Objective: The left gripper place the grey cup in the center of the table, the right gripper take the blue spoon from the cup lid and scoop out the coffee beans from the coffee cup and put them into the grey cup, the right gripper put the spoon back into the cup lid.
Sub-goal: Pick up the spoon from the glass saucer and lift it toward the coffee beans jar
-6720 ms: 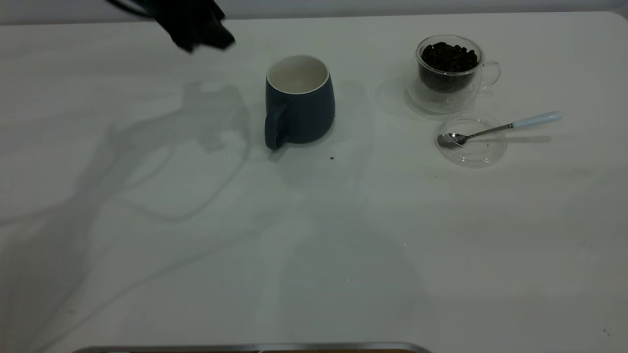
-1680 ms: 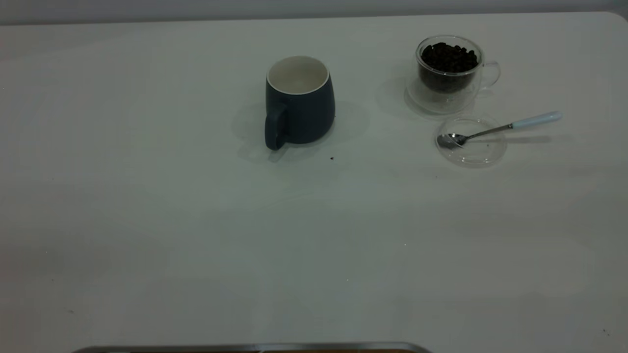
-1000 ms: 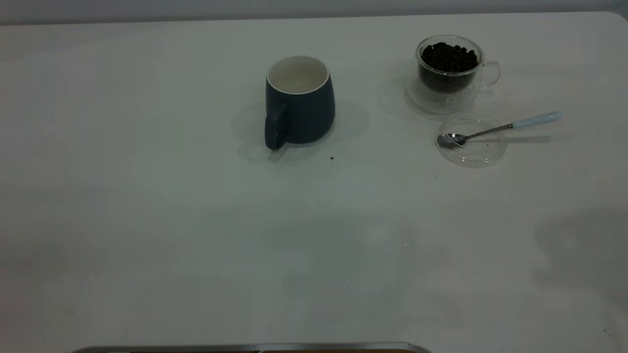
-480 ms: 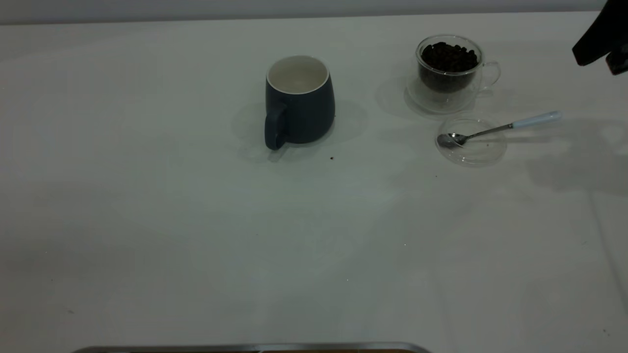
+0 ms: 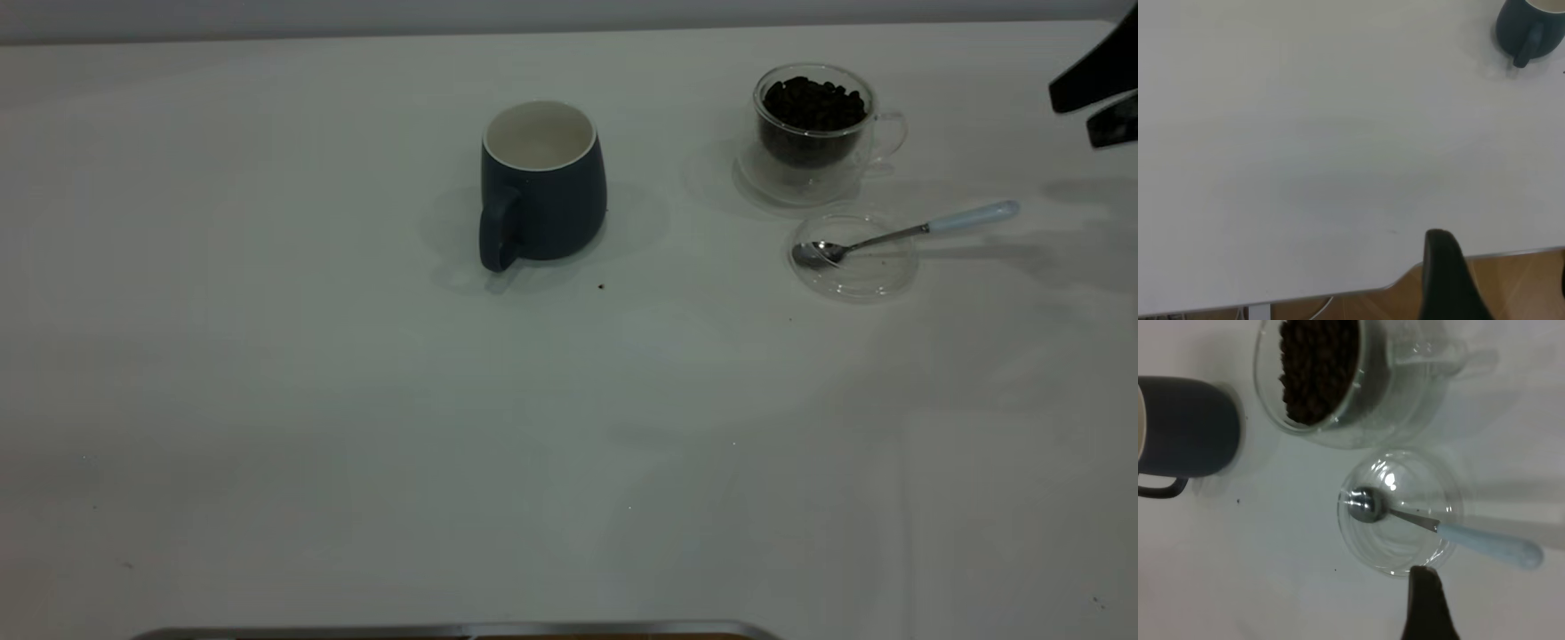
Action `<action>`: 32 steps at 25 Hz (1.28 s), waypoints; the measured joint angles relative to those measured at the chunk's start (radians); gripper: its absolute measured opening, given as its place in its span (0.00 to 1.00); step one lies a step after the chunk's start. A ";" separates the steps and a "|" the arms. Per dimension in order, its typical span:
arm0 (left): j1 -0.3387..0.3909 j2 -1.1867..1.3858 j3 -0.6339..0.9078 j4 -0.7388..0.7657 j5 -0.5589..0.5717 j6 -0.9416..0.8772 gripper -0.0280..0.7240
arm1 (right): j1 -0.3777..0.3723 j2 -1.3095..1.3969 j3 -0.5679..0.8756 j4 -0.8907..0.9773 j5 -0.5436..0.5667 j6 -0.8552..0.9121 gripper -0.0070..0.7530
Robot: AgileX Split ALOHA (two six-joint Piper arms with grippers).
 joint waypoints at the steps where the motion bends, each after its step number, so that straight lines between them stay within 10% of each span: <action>1: 0.000 0.000 0.000 0.000 0.000 0.000 0.67 | 0.000 0.021 -0.013 0.003 0.005 -0.003 0.73; 32: 0.000 0.000 0.000 0.000 0.000 -0.002 0.67 | 0.015 0.309 -0.149 0.191 0.085 -0.086 0.73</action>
